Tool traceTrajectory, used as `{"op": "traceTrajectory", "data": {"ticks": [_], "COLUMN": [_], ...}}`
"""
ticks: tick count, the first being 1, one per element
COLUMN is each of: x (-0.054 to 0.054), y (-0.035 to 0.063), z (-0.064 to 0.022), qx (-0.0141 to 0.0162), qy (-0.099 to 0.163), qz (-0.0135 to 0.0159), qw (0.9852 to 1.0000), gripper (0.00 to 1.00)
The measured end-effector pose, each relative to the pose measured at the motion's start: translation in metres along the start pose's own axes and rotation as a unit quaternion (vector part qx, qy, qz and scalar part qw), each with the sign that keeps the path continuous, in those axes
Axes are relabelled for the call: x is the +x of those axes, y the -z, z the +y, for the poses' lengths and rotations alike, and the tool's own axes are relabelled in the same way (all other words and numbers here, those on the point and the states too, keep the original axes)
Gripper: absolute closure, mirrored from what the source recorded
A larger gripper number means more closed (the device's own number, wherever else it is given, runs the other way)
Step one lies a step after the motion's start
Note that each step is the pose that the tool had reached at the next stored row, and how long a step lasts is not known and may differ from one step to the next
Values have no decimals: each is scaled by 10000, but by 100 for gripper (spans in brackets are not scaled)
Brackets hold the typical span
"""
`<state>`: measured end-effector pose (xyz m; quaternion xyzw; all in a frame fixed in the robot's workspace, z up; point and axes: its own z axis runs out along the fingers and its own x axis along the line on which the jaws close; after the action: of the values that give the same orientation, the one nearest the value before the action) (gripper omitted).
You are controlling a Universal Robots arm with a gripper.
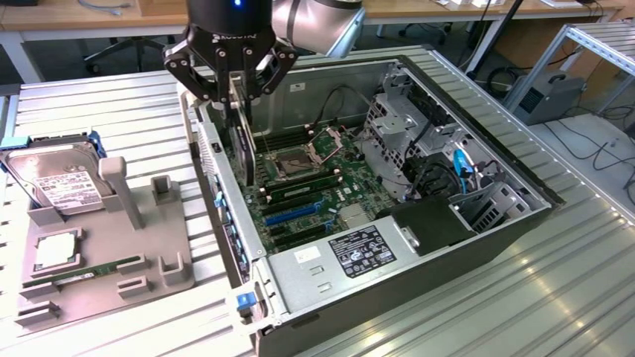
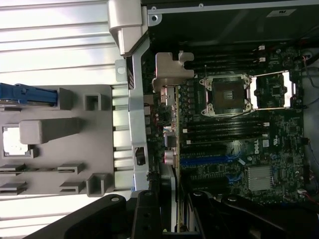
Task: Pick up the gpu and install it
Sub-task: 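Pick up the gpu and move the gpu toward the slot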
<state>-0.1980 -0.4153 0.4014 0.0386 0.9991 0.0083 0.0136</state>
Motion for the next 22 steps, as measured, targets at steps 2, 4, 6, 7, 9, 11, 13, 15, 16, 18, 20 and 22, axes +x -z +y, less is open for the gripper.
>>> {"op": "traceTrajectory", "data": {"ticks": [2,4,6,7,9,11,13,15,16,18,20,22], "x": [-5,-12,-22,-27,-39,-59,-75,-91,-99,-114,-131,-155], "y": [-10,-24,-36,-40,-49,-58,-64,-69,-72,-77,-80,-85], "z": [0,0,2,2,3,5,7,8,9,10,11,13], "qx": [0,0,0,0,1,1,1,1,1,1,1,1], "qy": [1,0,0,0,0,0,0,0,0,0,0,0], "qz": [0,-1,0,0,0,0,0,0,0,0,0,0], "qw": [10000,10000,10000,10000,10000,10000,10000,10000,10000,10000,10000,10000], "gripper": [73,73,73,73,73,73,73,73,73,73,73,73]}}
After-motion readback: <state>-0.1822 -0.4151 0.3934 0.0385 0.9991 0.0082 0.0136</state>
